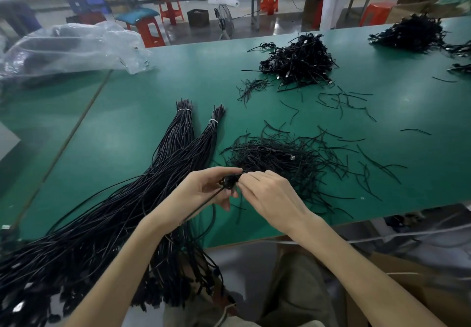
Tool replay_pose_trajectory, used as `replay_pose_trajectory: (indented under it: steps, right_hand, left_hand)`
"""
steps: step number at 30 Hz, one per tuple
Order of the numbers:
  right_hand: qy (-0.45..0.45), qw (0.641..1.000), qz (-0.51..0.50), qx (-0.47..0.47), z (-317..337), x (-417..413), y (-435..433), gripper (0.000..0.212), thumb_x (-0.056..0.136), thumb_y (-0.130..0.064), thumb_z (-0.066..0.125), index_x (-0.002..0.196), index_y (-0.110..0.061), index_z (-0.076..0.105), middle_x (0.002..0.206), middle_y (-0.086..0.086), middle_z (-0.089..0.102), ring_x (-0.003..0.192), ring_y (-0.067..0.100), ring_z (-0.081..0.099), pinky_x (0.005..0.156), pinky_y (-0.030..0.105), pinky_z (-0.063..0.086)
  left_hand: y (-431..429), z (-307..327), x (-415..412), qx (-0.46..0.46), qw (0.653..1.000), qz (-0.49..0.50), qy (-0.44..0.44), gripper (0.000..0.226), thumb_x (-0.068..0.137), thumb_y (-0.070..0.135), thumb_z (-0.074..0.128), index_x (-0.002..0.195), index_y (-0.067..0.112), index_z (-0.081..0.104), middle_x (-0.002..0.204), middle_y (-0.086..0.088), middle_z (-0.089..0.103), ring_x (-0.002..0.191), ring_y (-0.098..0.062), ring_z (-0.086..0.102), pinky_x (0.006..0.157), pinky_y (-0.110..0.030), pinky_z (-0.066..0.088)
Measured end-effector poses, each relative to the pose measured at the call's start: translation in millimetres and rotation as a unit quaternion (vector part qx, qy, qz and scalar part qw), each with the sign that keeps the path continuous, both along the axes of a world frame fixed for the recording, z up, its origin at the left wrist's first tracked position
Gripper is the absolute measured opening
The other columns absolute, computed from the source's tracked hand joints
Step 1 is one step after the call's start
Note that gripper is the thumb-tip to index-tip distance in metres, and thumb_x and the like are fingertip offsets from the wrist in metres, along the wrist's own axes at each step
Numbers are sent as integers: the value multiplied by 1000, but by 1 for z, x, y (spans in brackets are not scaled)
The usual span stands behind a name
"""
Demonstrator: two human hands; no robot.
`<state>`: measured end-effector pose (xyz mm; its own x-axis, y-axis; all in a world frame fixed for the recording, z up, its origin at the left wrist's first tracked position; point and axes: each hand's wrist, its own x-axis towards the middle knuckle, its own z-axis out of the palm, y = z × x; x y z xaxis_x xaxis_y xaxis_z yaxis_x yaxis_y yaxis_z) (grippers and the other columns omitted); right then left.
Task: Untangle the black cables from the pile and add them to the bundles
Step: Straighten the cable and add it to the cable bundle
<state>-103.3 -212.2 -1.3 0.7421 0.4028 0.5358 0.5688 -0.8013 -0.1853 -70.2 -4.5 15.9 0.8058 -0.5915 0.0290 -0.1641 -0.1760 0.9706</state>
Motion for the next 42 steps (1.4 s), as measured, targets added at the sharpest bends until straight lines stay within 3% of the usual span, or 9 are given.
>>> replay_pose_trajectory:
  steps: [6,12,16,22,26,31,35,39,42]
  right_hand:
    - [-3,1000,14,5,4,3,4,17,103,-15,56,94,-7,68,85,4,70,74,24,66,67,37,50]
    - [-38,999,17,-19,7,7,4,14,101,-13,63,88,-11,65,76,1,63,66,22,58,64,35,46]
    - [-33,998,38,-34,4,6,6,13,99,-10,66,86,-11,65,74,1,62,65,22,58,63,35,47]
    - [-25,994,71,-74,2,7,10,10,99,-11,64,89,-12,67,76,0,63,68,22,60,65,34,47]
    - [-30,994,63,-80,10,13,8,16,98,-9,56,87,-11,66,78,3,66,71,25,63,66,36,49]
    - [-48,995,48,-69,16,11,7,29,98,-15,44,91,-7,70,81,4,69,71,25,65,66,37,53]
    - [-57,997,35,-31,13,10,8,3,94,-3,66,93,-3,69,81,7,67,71,27,63,66,39,51]
    - [-94,995,21,-21,16,14,9,14,98,-4,62,85,-7,65,77,5,63,69,26,59,67,38,47]
    - [-111,993,22,-17,17,18,6,19,101,-8,60,83,-8,64,74,4,61,66,25,55,66,37,46]
  left_hand:
    - [-7,-8,9,66,981,155,-92,30,82,34,75,90,6,72,82,-10,67,63,-17,60,65,-41,52]
    - [-10,-7,11,128,974,150,-113,37,88,56,60,86,20,66,81,7,70,71,-6,69,63,-18,50]
    - [-15,-4,12,77,987,122,65,41,99,40,63,97,0,55,79,-11,77,53,-33,71,47,-32,54]
    - [-8,2,11,64,981,124,136,31,105,28,59,112,-2,56,68,-10,66,40,-23,51,39,-26,43]
    - [-4,5,6,-18,982,107,153,32,113,17,35,128,6,61,74,-18,66,56,-31,66,58,-35,57]
    - [7,9,3,-40,995,12,91,34,104,11,50,136,7,61,90,-20,74,83,-31,75,76,-33,58]
    - [-1,11,8,96,991,65,-62,17,94,12,71,111,11,71,80,-3,67,71,-14,60,66,-29,48]
    - [-9,12,10,176,958,133,-184,21,93,33,68,76,23,60,78,5,49,66,-3,46,63,-18,36]
    - [-8,19,12,161,975,97,-118,38,96,49,51,64,31,61,62,10,54,53,-2,48,56,-18,37]
